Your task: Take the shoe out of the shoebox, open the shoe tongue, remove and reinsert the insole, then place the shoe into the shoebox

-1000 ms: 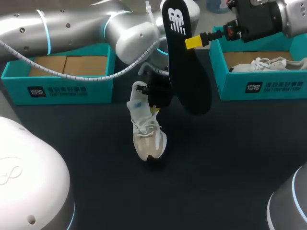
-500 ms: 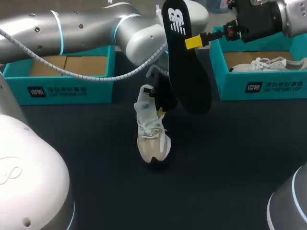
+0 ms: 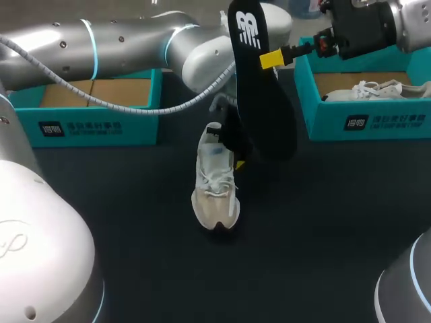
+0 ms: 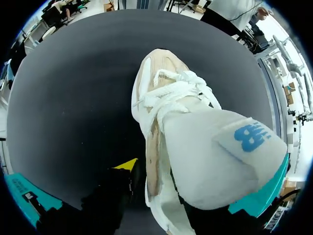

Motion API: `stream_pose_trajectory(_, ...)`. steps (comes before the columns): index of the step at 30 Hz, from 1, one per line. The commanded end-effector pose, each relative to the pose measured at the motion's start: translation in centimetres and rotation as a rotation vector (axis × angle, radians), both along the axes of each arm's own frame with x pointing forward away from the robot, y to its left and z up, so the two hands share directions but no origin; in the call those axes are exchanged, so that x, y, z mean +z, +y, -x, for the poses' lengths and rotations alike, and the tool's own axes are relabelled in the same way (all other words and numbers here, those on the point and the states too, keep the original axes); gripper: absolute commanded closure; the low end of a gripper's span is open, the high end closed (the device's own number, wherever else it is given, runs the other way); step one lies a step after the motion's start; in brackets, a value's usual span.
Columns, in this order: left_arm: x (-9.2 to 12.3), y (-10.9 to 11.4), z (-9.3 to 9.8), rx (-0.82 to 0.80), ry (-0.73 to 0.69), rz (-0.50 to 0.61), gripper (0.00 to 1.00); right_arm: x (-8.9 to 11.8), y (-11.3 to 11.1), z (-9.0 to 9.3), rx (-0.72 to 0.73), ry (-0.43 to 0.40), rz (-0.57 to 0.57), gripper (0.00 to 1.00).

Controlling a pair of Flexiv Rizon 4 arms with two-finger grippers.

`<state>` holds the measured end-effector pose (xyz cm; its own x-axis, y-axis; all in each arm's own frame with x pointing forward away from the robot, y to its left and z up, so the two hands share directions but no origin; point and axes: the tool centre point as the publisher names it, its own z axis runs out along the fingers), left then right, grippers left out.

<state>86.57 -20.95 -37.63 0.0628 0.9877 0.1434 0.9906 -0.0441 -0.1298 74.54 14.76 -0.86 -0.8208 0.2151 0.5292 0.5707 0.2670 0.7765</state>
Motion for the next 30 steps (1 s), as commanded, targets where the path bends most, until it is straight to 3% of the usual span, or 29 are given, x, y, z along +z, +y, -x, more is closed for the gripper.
stream_pose_trajectory(1,1.8,1.3,-0.5,0.052,-0.003,0.067,0.00,-0.1,0.2,-0.1,0.001,0.001,0.002,1.00)
stream_pose_trajectory(7,3.7,2.1,-1.9,0.169,0.014,0.181,0.00,-0.1,0.2,-0.1,0.001,0.001,0.002,1.00)
stream_pose_trajectory(17,8.1,3.7,-3.7,0.205,0.120,0.523,0.00,-0.1,0.2,-0.1,0.001,0.001,0.002,1.00)
stream_pose_trajectory(30,7.7,4.1,-3.5,0.216,0.140,0.540,0.00,-0.1,0.2,-0.1,0.001,0.001,0.002,1.00)
